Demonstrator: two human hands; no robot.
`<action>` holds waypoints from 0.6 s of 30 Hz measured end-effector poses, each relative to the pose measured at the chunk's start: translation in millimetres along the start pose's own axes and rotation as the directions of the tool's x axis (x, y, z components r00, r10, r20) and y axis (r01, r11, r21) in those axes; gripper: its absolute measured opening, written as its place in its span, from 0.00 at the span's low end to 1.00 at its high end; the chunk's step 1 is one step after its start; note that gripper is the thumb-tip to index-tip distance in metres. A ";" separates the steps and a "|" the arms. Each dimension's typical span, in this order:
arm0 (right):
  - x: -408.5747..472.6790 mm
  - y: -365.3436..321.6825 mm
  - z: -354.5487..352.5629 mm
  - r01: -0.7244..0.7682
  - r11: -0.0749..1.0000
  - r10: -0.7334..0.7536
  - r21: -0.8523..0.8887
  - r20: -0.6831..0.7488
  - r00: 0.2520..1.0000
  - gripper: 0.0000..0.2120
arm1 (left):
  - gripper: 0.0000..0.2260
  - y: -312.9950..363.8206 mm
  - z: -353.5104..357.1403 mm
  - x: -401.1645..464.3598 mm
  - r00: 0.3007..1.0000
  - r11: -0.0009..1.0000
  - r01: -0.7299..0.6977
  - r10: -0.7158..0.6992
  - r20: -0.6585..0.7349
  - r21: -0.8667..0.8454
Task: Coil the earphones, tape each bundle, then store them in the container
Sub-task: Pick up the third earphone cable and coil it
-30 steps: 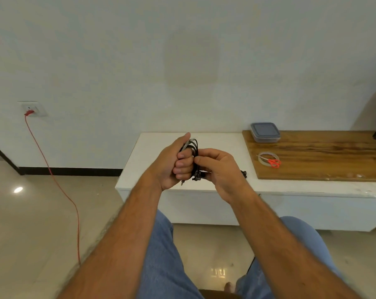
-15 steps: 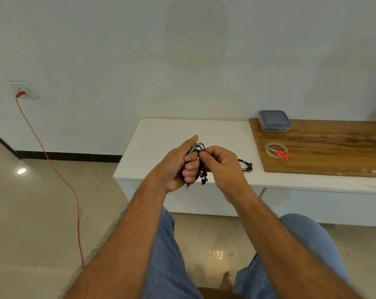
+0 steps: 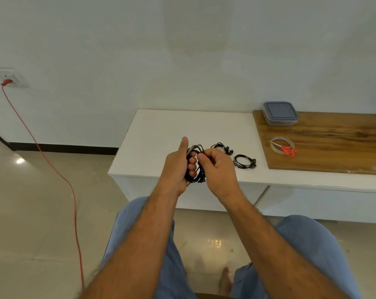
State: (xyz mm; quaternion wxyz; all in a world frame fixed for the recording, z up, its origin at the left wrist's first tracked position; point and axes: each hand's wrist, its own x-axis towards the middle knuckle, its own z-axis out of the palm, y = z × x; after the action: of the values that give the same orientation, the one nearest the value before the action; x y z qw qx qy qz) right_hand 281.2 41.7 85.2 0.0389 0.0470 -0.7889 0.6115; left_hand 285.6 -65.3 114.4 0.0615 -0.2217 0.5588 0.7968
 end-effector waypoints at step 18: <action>97.6 68.9 45.6 -0.196 0.966 0.206 -0.169 0.049 0.977 0.11 | 0.18 -33.8 -54.9 129.8 0.999 0.978 0.010 -0.001 -0.042 0.210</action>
State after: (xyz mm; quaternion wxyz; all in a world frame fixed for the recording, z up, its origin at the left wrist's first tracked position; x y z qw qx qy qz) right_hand 175.7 12.0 19.2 -0.0460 -0.0163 -0.8380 0.5435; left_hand 196.9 -122.6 15.2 0.0751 -0.2320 0.6404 0.7283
